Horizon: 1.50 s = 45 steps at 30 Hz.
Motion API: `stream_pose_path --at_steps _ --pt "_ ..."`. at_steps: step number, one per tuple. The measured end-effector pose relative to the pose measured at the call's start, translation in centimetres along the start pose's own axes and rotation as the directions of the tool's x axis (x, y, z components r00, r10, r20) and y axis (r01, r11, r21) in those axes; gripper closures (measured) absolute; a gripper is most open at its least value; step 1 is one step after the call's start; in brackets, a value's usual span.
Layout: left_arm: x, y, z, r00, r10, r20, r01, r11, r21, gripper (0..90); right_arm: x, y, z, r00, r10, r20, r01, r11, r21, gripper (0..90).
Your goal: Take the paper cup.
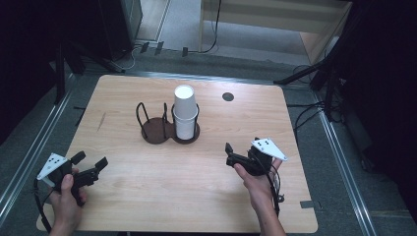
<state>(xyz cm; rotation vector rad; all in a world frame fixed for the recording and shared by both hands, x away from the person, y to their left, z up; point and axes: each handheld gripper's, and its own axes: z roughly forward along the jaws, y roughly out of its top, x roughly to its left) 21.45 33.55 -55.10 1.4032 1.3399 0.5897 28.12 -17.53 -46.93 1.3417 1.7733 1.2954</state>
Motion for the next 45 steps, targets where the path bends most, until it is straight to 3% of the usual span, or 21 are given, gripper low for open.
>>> stream_pose_path --at_steps 9,24,45 --pt "-0.4 0.0 0.2 0.9994 0.033 -0.013 -0.033 0.9994 0.008 2.6 2.0 1.2 1.2 0.9988 -0.039 -0.028 0.039 0.999 0.001 0.0" --pt "-0.4 0.0 0.2 0.9993 0.037 -0.010 -0.037 0.9992 0.018 2.6 4.9 2.7 3.2 0.9945 -0.076 -0.072 0.076 0.997 -0.009 0.0" --pt "-0.3 0.0 0.3 0.9994 0.033 -0.011 -0.033 0.9992 0.023 2.6 7.9 4.7 5.8 0.9897 -0.057 -0.132 0.055 0.998 -0.015 0.0"
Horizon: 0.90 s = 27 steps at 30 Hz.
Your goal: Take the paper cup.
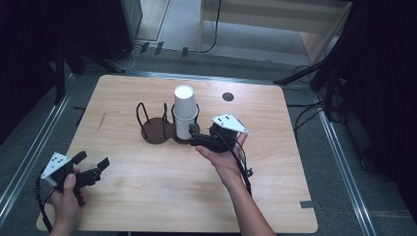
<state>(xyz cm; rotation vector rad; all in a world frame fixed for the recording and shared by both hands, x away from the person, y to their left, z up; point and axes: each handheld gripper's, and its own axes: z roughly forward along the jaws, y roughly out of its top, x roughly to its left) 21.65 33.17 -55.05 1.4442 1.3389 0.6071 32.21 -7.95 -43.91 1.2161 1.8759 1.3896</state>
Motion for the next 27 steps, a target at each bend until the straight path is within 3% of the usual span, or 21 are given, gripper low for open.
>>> stream_pose_path --at_steps 27 --pt "0.0 0.0 0.1 1.0000 0.001 0.007 -0.001 1.0000 0.008 2.6 1.6 1.3 3.4 0.9999 -0.008 0.011 0.008 1.000 0.000 5.3"
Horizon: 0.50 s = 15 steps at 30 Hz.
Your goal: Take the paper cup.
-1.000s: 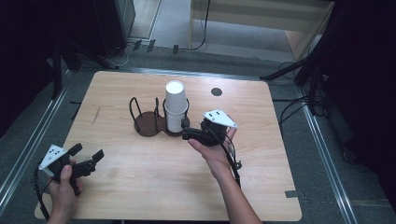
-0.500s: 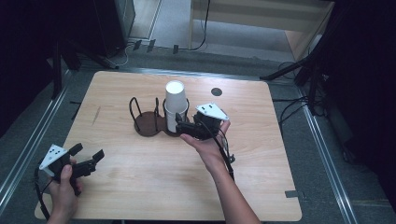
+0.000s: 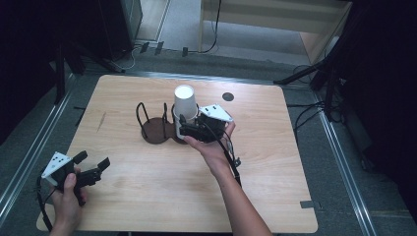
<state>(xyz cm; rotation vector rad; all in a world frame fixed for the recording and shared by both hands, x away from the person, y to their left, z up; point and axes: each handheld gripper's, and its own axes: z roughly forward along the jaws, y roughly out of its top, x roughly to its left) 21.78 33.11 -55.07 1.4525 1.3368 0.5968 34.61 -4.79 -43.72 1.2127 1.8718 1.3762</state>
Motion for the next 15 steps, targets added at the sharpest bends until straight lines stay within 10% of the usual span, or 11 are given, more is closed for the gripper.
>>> stream_pose_path --at_steps 15 --pt "0.0 0.0 0.1 1.0000 0.002 0.004 -0.002 1.0000 0.006 2.6 1.2 0.4 2.5 0.9995 0.000 -0.030 0.000 1.000 -0.006 8.1"
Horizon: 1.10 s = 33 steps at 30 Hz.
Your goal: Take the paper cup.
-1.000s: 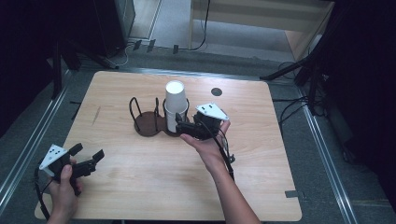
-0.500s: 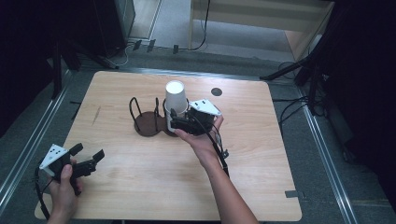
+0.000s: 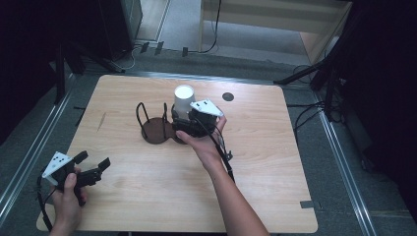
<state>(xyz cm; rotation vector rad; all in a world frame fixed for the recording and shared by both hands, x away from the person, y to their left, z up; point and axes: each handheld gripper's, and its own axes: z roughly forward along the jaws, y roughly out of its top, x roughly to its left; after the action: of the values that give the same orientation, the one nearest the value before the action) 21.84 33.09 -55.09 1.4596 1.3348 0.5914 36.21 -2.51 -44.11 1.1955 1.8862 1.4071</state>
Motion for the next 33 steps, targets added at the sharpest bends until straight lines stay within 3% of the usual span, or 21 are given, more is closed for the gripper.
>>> stream_pose_path --at_steps 11,17,23,33 --pt "0.0 0.0 0.0 1.0000 0.001 0.008 -0.001 1.0000 0.004 2.6 0.4 0.3 1.6 0.9998 0.017 0.004 -0.017 1.000 0.007 8.5" --pt "0.0 0.0 0.0 1.0000 0.001 0.009 -0.001 1.0000 0.005 2.6 0.2 0.3 2.4 0.9995 0.015 0.027 -0.016 1.000 0.017 14.8" --pt "0.0 0.0 0.0 0.9999 -0.001 0.010 0.001 1.0000 0.005 2.7 0.2 0.3 2.4 0.9984 0.004 0.056 -0.004 1.000 0.002 23.3" --pt "0.0 0.0 0.1 0.9999 0.001 0.011 -0.001 1.0000 0.006 2.6 0.5 0.7 2.0 0.9980 -0.011 0.062 0.012 0.999 -0.029 26.2"
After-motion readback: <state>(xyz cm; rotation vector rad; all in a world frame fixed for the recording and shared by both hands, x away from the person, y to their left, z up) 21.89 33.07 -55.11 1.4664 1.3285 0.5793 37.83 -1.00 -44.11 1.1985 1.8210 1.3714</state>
